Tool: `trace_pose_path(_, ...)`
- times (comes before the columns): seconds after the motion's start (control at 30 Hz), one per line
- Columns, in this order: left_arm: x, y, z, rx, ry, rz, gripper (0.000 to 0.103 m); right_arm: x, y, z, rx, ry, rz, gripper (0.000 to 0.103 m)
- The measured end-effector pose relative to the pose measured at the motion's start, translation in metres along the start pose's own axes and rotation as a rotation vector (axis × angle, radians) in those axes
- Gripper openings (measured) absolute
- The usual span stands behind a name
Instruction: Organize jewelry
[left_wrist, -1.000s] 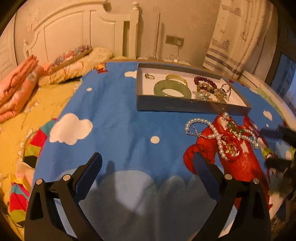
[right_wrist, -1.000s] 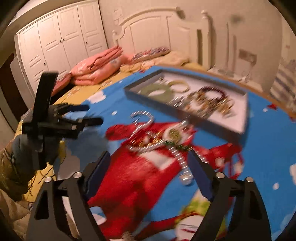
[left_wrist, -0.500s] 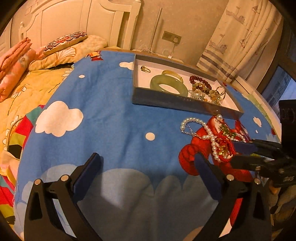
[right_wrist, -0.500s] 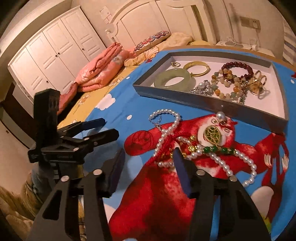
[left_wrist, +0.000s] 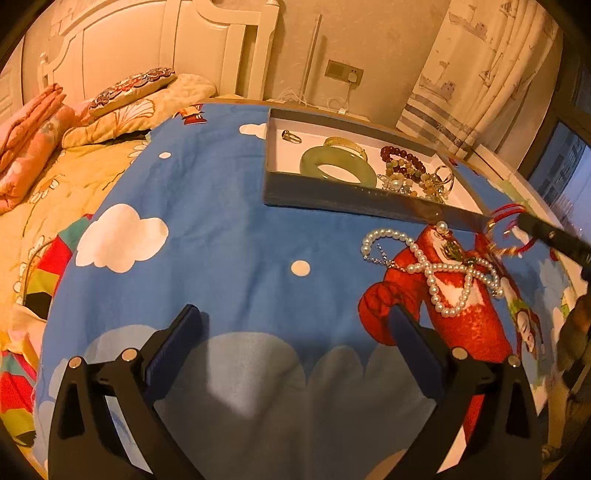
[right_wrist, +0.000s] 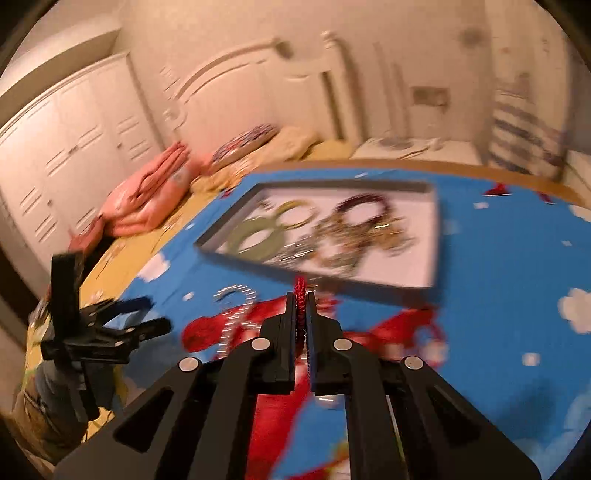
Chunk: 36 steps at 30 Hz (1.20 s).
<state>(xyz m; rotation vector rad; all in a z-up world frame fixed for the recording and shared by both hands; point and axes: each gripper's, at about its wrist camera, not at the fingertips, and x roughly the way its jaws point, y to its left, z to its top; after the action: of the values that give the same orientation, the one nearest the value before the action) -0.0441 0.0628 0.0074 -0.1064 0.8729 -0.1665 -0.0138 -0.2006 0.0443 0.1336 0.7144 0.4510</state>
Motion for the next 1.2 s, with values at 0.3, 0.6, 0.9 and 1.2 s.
trace_pose_path(0.3,-0.001,-0.049,-0.001,0.104,-0.005,-0.051,0.100,-0.013,-0.048,-0.022,0.083,0.008,-0.054,0.007)
trace_pose_path(0.6,0.022,-0.119,0.016,0.224,0.006,-0.119,0.100,-0.015,-0.069,-0.036,0.142,-0.002,-0.061,0.007)
trace_pose_path(0.9,0.046,-0.159,0.017,0.350,0.034,-0.139,0.086,-0.016,-0.070,-0.038,0.151,-0.013,-0.021,0.008)
trace_pose_path(1.2,0.026,-0.134,0.012,0.341,-0.024,-0.165,0.007,-0.018,-0.077,-0.037,0.177,-0.021,0.005,0.008)
